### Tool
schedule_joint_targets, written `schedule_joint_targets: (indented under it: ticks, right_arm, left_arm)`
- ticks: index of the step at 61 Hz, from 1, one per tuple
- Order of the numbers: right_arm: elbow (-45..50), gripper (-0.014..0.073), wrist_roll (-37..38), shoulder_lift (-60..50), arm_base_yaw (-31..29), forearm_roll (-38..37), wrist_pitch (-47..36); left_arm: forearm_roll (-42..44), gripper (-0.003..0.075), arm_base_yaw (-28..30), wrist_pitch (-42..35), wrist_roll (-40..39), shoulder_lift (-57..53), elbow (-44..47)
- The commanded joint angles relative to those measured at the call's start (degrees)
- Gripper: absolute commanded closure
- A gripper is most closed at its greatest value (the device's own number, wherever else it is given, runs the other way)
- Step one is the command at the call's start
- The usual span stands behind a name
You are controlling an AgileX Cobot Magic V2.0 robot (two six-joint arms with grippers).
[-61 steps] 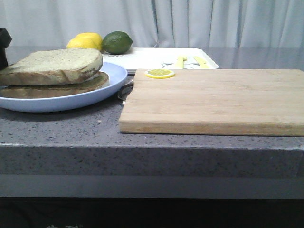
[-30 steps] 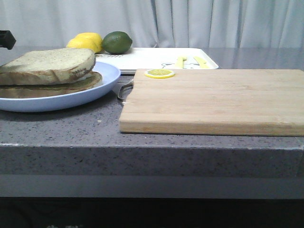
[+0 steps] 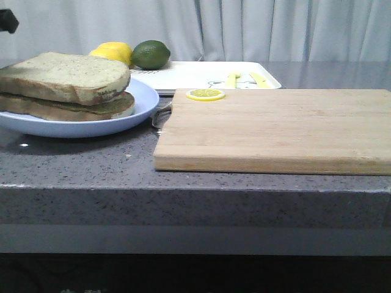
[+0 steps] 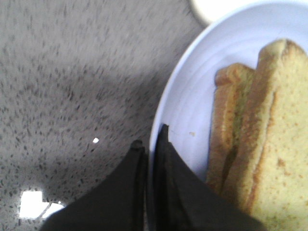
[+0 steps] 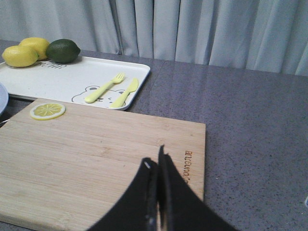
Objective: Place bread and move sandwich to tray
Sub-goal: 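Grasp the blue plate rim with the left gripper, then lift the plate with the left gripper and carry it onto the white tray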
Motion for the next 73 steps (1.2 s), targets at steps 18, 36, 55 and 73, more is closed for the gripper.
schedule_joint_targets:
  ticks: [18, 36, 55, 73]
  right_arm:
    - [-1.45, 0.0671, -0.57, 0.41, -0.28, 0.55, -4.21]
    - [-1.45, 0.0671, -0.57, 0.41, -0.28, 0.55, -4.21]
    - [-1.45, 0.0671, -0.57, 0.41, -0.28, 0.55, -3.7]
    - [-1.45, 0.0671, -0.57, 0.41, -0.28, 0.55, -3.44]
  left_arm:
    - [-5.81, 0.0739, 0.65, 3.45, 2.08, -4.16, -11.68]
    - [-16.48, 0.0739, 0.55, 0.91, 8.31, 1.34, -20.89]
    - [-20.67, 0.0739, 0.55, 8.96, 8.31, 22.87, -48.19]
    - [-30.21, 0.0739, -0.11, 14.49, 8.21, 41.7, -72.7]
